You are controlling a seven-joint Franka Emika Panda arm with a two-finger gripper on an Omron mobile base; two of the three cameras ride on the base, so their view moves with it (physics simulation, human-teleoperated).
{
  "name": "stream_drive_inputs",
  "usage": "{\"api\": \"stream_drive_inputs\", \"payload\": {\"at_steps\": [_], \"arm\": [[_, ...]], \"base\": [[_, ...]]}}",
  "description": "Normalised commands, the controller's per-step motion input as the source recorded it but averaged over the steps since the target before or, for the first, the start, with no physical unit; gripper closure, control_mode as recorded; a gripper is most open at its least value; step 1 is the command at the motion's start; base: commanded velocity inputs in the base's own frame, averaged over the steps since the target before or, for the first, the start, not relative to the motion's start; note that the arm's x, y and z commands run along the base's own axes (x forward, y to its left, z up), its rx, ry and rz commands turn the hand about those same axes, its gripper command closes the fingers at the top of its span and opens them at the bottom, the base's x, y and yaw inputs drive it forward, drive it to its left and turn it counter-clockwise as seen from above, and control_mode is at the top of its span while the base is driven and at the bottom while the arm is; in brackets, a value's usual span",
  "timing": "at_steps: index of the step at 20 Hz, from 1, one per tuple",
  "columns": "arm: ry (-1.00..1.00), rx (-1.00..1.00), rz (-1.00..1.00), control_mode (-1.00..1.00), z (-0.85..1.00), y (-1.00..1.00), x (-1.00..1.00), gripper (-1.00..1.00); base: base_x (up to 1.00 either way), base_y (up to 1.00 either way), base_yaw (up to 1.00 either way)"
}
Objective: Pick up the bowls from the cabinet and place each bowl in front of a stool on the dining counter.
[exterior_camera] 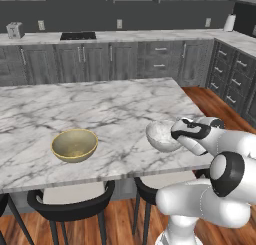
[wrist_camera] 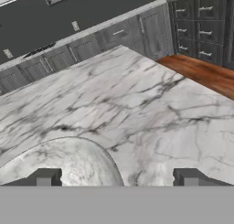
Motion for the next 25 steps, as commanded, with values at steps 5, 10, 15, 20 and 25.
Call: {"api": "stream_drive_inputs", "payload": {"at_steps": [5, 10, 15, 20, 25], "arm": [[0.05, -0.16, 0.00, -1.00, 1.00, -0.23, -0.25, -1.00], [0.23, -0.20, 0.00, -1.00, 1.00, -0.48, -0.73, -1.00], [0.25, -0.16, 0.03, -1.00, 1.00, -0.34, -0.89, -1.00], [0.18, -0.05, 0.14, -1.00, 0.99, 0.04, -0.71, -1.00], [0.07, 0.00, 0.31, -1.00, 0.30, 0.56, -0.55, -1.00]], "base": [[0.00, 0.00, 0.00], [0.00, 0.00, 0.00], [0.00, 0.00, 0.00], [0.00, 0.00, 0.00], [0.00, 0.00, 0.00]]}}
